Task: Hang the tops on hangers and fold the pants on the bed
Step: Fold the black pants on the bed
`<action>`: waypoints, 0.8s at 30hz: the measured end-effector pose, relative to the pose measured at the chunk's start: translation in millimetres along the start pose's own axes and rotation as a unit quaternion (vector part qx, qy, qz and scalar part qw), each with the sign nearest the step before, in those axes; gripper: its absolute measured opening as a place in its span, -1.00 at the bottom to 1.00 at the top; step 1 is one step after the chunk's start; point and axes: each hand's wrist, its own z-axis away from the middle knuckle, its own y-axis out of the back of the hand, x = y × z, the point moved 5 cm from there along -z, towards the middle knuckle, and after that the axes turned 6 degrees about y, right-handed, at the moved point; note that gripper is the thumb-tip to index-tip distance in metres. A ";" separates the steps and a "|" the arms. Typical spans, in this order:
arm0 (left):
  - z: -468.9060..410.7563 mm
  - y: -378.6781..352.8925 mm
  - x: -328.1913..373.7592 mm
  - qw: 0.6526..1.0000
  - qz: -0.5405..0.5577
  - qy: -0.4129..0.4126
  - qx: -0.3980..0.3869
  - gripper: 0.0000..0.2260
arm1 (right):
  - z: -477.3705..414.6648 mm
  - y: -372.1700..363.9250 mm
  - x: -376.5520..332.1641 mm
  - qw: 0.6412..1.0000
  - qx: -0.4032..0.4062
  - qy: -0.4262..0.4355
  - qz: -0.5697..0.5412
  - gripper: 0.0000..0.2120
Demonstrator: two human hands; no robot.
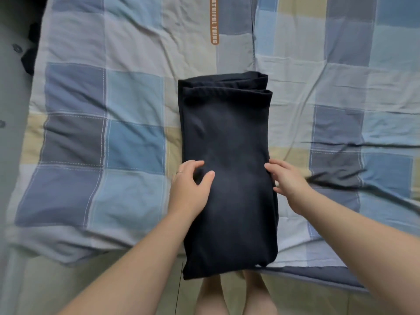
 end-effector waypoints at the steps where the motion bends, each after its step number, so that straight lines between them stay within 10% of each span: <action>1: 12.5 -3.9 -7.8 0.999 -0.035 -0.008 0.017 -0.54 | 6.4 1.2 13.5 1.000 0.005 0.001 0.007 -0.58; 9: 83.3 -33.9 -67.5 0.985 -0.130 0.051 0.097 -0.16 | 49.2 -2.7 123.1 0.999 -0.036 -0.035 0.010 -0.29; 13: 97.2 -40.2 -80.3 0.988 -0.008 0.119 0.102 -0.19 | 66.0 -2.2 152.1 0.996 -0.074 -0.058 0.014 -0.13; 24: 157.3 -48.4 -120.3 0.968 0.073 0.234 -0.048 -0.51 | 115.7 26.2 160.6 0.991 -0.044 -0.094 0.081 -0.60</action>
